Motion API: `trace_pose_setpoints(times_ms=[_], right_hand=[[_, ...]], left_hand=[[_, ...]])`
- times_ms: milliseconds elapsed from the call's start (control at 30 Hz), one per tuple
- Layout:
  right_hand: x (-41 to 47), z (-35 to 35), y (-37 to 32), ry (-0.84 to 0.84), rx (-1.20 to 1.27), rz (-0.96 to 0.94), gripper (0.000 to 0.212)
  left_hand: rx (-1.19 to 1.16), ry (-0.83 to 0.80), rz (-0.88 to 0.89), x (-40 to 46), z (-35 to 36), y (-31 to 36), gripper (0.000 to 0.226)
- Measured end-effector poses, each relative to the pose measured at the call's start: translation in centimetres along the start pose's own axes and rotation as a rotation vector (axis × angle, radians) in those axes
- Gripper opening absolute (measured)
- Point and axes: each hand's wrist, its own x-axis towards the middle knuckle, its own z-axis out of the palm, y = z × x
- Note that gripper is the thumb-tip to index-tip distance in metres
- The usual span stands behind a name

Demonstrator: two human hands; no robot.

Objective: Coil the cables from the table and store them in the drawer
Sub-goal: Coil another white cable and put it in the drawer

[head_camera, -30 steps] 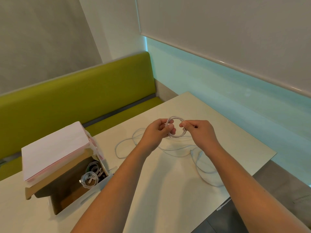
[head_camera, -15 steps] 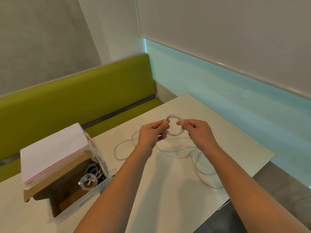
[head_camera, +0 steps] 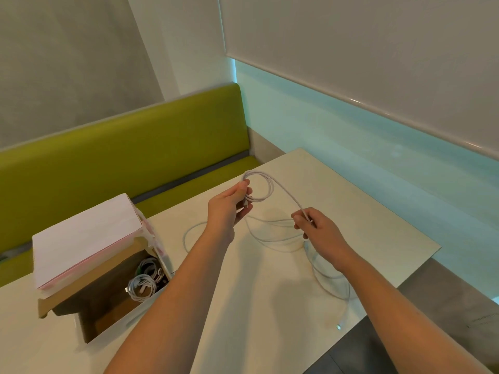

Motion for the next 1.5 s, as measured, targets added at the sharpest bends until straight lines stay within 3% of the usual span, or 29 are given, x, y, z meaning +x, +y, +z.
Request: trace_pose_setpoints(times_ms=[333, 467, 600, 800, 933, 1033, 1167, 1367, 1500], right_hand=[[-0.3, -0.4, 2.5, -0.084, -0.193, 0.051, 0.014], [-0.2, 0.4, 0.7, -0.084, -0.018, -0.003, 0.019], [0.9, 1.2, -3.1, 0.022, 0.115, -0.091, 0.031], [1.9, 1.6, -4.2, 0.094, -0.119, -0.127, 0.025], [2.0, 1.7, -4.3, 0.120, -0.127, -0.084, 0.026], [2.1, 1.6, -4.4, 0.087, -0.174, -0.109, 0.026], [2.1, 1.0, -4.6, -0.111, -0.345, -0.208, 0.025], [1.9, 0.4, -5.3, -0.243, -0.616, -0.264, 0.028], [1.6, 0.7, -5.2, -0.227, -0.361, -0.186, 0.028]], left_hand=[[-0.069, 0.040, 0.019, 1.0, -1.4, 1.1, 0.016], [0.012, -0.023, 0.027, 0.5, -0.9, 0.2, 0.012], [0.110, -0.093, 0.045, -0.4, 0.2, -1.2, 0.013], [0.229, -0.286, 0.023, -1.3, 0.5, -1.5, 0.017], [0.333, -0.379, 0.050, -1.3, 0.1, -0.9, 0.021], [0.295, -0.454, -0.053, -1.3, 0.0, -0.5, 0.041], [0.343, -0.553, -0.170, -0.8, -0.5, 0.2, 0.066], [0.590, -0.561, -0.195, -0.3, -0.4, 0.9, 0.044], [0.467, -0.532, -0.192, -0.1, -0.2, 1.0, 0.035]])
